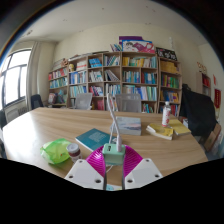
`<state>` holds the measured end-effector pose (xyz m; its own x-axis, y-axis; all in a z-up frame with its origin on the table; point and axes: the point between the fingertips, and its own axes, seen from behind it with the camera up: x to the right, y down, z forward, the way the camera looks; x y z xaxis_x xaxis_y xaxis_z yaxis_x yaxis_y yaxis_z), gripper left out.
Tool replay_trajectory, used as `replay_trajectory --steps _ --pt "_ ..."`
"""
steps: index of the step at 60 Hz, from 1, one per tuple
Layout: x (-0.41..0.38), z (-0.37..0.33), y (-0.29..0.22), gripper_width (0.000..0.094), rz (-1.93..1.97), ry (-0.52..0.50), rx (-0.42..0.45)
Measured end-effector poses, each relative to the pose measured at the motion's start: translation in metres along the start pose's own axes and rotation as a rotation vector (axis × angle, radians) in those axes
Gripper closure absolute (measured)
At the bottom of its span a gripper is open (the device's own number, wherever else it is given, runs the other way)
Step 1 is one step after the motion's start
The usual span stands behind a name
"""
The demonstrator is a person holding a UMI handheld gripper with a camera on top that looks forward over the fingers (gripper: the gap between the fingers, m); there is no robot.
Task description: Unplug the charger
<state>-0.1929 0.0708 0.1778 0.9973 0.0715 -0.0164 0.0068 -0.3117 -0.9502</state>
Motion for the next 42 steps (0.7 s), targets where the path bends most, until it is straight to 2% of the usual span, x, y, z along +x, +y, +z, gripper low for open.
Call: replay_trajectory --steps 5,10,17,23,24,28,34,42 --pt "0.023 -0.011 -0.038 0.0741 0.007 0.026 0.033" --pt "0.069 -0.024 -0.034 0.0729 -0.022 0.085 0.011" --pt "0.133 -0.044 0.036 0.0713 -0.049 0.164 -0.172" --pt "0.172 -0.067 0.126 0.0701 -0.026 0.197 -0.434" --pt "0.175 -0.066 0.146 0.0701 -0.017 0.203 -0.465" --pt "0.190 -0.087 0.176 0.0687 0.018 0.221 -0.579" --pt "0.195 -0.094 0.201 0.0664 0.035 0.217 -0.660" --pt "0.190 -0.087 0.228 0.0594 0.064 0.190 -0.720"
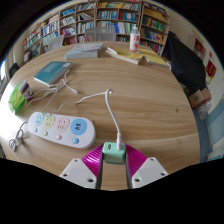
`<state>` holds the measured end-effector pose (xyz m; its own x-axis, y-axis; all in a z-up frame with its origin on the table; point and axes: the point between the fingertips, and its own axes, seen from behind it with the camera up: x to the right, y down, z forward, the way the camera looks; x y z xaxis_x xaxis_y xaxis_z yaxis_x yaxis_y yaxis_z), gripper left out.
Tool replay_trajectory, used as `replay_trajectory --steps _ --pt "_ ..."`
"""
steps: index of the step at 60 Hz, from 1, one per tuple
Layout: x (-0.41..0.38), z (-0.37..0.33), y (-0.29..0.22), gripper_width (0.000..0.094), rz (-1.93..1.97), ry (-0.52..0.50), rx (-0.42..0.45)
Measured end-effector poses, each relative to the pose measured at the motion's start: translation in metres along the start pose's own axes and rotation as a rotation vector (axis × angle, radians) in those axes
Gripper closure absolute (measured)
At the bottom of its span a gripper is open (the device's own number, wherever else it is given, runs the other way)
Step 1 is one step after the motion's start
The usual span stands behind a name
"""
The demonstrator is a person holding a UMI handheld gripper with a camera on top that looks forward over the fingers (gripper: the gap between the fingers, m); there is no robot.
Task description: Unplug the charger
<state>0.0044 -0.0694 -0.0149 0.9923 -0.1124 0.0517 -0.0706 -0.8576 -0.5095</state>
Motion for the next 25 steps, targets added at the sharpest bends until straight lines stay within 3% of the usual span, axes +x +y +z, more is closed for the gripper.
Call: replay_trajectory --steps 4,12,17,25 --pt "0.001 0.006 -0.001 0.0513 0.001 -0.004 0.005" --pt "0.007 -0.002 -0.004 0.0080 0.021 0.009 0.028" --pt "0.001 -0.025 -0.007 0.0096 0.064 -0.025 0.067" --pt "-0.001 -0.081 0.003 0.0093 0.085 0.001 0.125"
